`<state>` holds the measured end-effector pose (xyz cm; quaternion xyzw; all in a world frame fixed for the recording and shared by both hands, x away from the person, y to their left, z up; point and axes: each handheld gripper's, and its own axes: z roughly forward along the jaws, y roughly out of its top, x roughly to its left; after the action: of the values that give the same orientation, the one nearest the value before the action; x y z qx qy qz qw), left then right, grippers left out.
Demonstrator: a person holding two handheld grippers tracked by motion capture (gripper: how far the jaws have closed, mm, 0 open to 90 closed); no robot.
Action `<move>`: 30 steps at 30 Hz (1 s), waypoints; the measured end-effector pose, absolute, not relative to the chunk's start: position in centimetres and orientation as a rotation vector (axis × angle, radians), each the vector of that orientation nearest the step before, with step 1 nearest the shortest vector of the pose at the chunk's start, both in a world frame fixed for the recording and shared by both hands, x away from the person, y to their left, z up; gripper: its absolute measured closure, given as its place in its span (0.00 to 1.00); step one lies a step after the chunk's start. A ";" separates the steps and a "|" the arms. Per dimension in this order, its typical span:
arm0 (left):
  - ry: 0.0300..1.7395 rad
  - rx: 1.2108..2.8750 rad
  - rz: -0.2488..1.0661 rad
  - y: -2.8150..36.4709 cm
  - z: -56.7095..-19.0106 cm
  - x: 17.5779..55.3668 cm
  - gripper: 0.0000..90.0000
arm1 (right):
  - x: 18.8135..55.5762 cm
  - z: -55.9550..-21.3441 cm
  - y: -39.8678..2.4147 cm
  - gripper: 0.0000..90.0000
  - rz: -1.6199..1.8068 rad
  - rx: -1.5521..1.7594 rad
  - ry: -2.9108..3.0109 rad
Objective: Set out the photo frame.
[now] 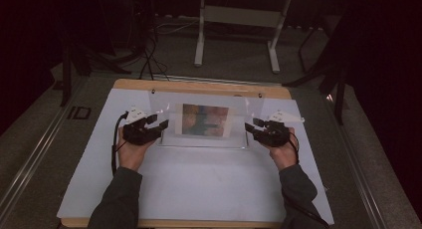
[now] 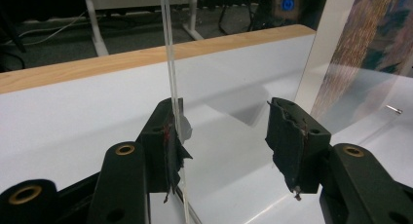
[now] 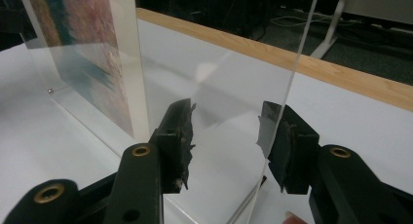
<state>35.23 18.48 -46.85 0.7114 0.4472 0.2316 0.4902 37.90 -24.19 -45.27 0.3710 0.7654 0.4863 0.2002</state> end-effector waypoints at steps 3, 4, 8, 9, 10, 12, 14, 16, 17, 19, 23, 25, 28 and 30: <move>1.081 1.734 0.552 18.5 -46.8 34.8 0.53 | 37.5 -45.2 -24.5 0.62 1.380 1.031 2.144; 1.081 1.742 0.550 18.5 -46.7 34.8 0.53 | 37.4 -45.2 -24.5 0.62 1.380 1.028 2.146; 1.082 1.759 0.556 18.4 -46.7 34.5 0.53 | 37.2 -45.6 -24.6 0.62 1.373 1.031 2.162; 1.084 1.763 0.559 18.4 -46.7 34.4 0.53 | 37.2 -45.7 -24.6 0.62 1.371 1.034 2.165; 1.086 1.766 0.563 18.3 -46.7 34.4 0.53 | 37.2 -45.8 -24.6 0.62 1.366 1.034 2.170; 1.084 1.767 0.564 18.2 -46.7 34.2 0.54 | 37.2 -46.1 -24.7 0.62 1.371 1.038 2.171; 1.081 1.762 0.566 18.3 -46.7 34.1 0.54 | 37.2 -46.1 -24.7 0.62 1.374 1.038 2.171; 1.079 1.755 0.567 18.3 -46.8 34.0 0.54 | 37.1 -46.1 -24.7 0.62 1.380 1.037 2.168; 1.074 1.752 0.566 18.4 -46.9 34.1 0.54 | 37.1 -46.2 -24.7 0.62 1.382 1.034 2.166; 1.071 1.740 0.560 18.5 -47.0 34.1 0.54 | 37.1 -46.2 -24.7 0.62 1.384 1.039 2.160; 1.070 1.733 0.555 18.5 -47.1 34.2 0.54 | 36.9 -46.2 -24.6 0.62 1.378 1.046 2.161; 1.073 1.733 0.556 18.5 -47.1 34.2 0.54 | 36.9 -46.2 -24.6 0.62 1.382 1.046 2.157; 1.075 1.731 0.556 18.5 -47.1 34.2 0.54 | 37.0 -46.2 -24.7 0.62 1.383 1.045 2.160; 1.073 1.727 0.556 18.5 -47.1 34.3 0.54 | 37.0 -46.3 -24.7 0.62 1.387 1.045 2.160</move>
<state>34.28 18.51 -47.14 0.7124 0.4424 0.2295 0.4941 37.01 -24.71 -46.26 0.3705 0.7660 0.4921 0.1840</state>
